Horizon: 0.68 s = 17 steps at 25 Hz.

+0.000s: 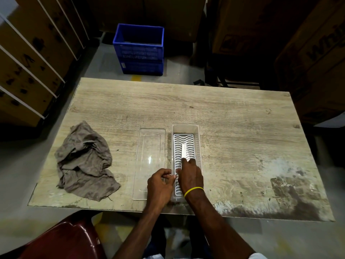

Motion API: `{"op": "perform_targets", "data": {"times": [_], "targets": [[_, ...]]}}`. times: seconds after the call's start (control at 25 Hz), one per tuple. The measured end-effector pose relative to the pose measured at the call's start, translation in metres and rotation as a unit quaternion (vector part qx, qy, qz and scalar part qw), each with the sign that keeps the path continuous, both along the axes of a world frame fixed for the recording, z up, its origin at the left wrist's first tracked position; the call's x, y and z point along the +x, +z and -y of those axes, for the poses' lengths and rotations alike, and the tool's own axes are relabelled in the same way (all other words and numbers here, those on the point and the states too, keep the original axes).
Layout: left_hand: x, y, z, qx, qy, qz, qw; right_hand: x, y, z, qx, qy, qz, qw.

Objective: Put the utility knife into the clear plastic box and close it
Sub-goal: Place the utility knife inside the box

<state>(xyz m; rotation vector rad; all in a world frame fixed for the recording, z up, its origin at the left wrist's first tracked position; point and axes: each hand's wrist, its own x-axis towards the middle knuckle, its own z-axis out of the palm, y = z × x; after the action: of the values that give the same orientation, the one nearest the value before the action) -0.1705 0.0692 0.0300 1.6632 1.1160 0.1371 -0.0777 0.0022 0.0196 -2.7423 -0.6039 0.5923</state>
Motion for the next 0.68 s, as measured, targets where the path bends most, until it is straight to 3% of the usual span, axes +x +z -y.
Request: {"op": "perform_targets", "data": {"times": [0.28,0.4,0.56,0.68], "targets": [[0.0,0.003,-0.002,0.002,-0.006,-0.007,1.0,0.001,0.004,0.003,-0.002,0.004,-0.011,1.0],[0.0,0.005,-0.016,0.017,0.007,-0.004,1.0,-0.005,0.023,0.018,0.066,0.006,0.021,0.998],[0.011,0.001,-0.044,0.185,-0.043,-0.085,0.978,-0.024,0.036,0.055,0.194,-0.02,0.066,0.979],[0.03,0.001,-0.056,0.174,-0.104,-0.168,0.965,-0.032,0.03,0.075,0.232,-0.045,0.019,0.971]]}}
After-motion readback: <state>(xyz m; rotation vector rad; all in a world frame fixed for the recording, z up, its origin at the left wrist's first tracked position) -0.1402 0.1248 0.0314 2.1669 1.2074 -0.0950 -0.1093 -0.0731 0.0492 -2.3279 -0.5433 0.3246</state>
